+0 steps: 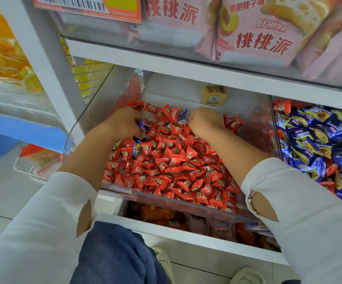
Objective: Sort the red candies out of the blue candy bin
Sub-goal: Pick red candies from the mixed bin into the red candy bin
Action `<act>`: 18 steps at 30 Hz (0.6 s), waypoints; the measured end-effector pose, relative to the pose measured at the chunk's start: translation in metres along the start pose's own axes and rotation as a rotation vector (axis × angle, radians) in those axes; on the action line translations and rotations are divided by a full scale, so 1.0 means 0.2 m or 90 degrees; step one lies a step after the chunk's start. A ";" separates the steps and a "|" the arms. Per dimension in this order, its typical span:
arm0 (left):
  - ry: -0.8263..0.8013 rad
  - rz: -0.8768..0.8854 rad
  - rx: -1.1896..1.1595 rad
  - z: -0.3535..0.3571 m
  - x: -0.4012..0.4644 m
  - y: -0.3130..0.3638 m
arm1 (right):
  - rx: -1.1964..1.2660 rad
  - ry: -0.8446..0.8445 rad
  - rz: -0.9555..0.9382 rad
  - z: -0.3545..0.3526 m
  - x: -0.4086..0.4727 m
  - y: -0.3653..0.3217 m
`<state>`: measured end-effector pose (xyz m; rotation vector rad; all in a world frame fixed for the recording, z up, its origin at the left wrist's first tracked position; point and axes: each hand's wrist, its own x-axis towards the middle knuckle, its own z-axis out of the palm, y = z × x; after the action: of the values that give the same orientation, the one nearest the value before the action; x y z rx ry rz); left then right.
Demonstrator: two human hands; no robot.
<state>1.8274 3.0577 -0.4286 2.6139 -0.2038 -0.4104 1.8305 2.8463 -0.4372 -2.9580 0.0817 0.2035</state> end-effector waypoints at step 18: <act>-0.163 -0.049 -0.129 -0.04 -0.06 0.08 | 0.083 -0.009 -0.095 0.01 -0.05 -0.04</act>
<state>1.8166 3.0501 -0.4108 2.3715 -0.1375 -0.7545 1.8211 2.8545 -0.4371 -2.8173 -0.1220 0.1916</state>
